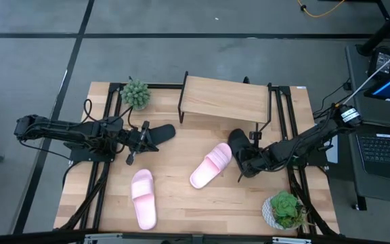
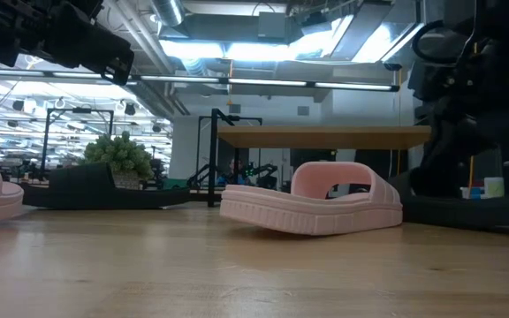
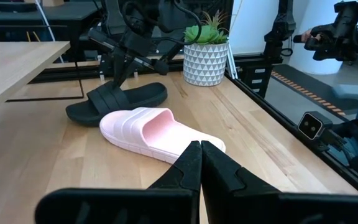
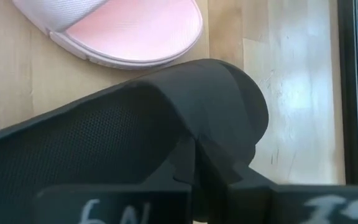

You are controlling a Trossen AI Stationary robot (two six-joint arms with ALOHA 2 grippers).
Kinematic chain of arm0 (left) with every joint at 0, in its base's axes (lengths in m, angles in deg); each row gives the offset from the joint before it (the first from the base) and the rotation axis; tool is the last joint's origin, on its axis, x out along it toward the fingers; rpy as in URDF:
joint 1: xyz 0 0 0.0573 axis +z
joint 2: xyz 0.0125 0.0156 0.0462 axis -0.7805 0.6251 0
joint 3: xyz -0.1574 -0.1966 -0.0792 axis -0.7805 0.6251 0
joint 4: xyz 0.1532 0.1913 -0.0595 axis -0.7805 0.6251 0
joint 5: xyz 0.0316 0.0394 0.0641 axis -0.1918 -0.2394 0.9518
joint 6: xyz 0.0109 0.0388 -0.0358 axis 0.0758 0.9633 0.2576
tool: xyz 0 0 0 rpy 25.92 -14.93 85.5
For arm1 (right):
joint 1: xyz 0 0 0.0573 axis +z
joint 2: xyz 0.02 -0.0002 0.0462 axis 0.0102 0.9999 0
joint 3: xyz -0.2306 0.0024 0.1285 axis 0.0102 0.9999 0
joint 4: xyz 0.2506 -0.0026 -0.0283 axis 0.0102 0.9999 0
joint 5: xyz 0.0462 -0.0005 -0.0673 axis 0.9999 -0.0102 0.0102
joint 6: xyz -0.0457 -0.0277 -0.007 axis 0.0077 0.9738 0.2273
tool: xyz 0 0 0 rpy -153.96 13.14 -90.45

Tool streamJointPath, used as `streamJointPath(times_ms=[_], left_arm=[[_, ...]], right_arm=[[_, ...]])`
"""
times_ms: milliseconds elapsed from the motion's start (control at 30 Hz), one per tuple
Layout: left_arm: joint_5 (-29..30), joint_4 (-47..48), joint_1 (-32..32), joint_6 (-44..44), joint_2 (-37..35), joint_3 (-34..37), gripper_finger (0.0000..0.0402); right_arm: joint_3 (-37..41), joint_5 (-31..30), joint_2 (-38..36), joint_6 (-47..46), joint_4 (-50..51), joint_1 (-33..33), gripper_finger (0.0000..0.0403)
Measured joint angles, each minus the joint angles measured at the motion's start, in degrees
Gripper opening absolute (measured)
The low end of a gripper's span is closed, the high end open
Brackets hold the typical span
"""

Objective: Pick and place slides into the shelf
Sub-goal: Put the right black slide on the shelf

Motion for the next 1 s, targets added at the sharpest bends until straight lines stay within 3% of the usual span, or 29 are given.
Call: streamJointPath(times_ms=[300, 533, 867, 1000], left_arm=[[0.00, 0.00, 0.02, 0.02, 0.00, 0.00, 0.0000], [1.66, -0.02, 0.04, 0.00, 0.00, 0.00, 0.0000], [1.66, -0.02, 0.02, -0.02, -0.02, 0.00, 0.0000], [1.66, -0.02, 0.02, -0.02, -0.02, 0.00, 0.0000]], right_arm=[[-0.45, 0.22, 0.00, -0.14, 1.01, 0.02, 0.0002], [-7.62, 0.63, 0.00, -4.66, 12.58, 0.51, 0.0002], [-15.12, 1.88, 0.00, -4.46, 13.35, 4.22, 0.0002], [-18.26, -0.97, 0.00, -5.55, 13.57, 5.29, 0.0002]])
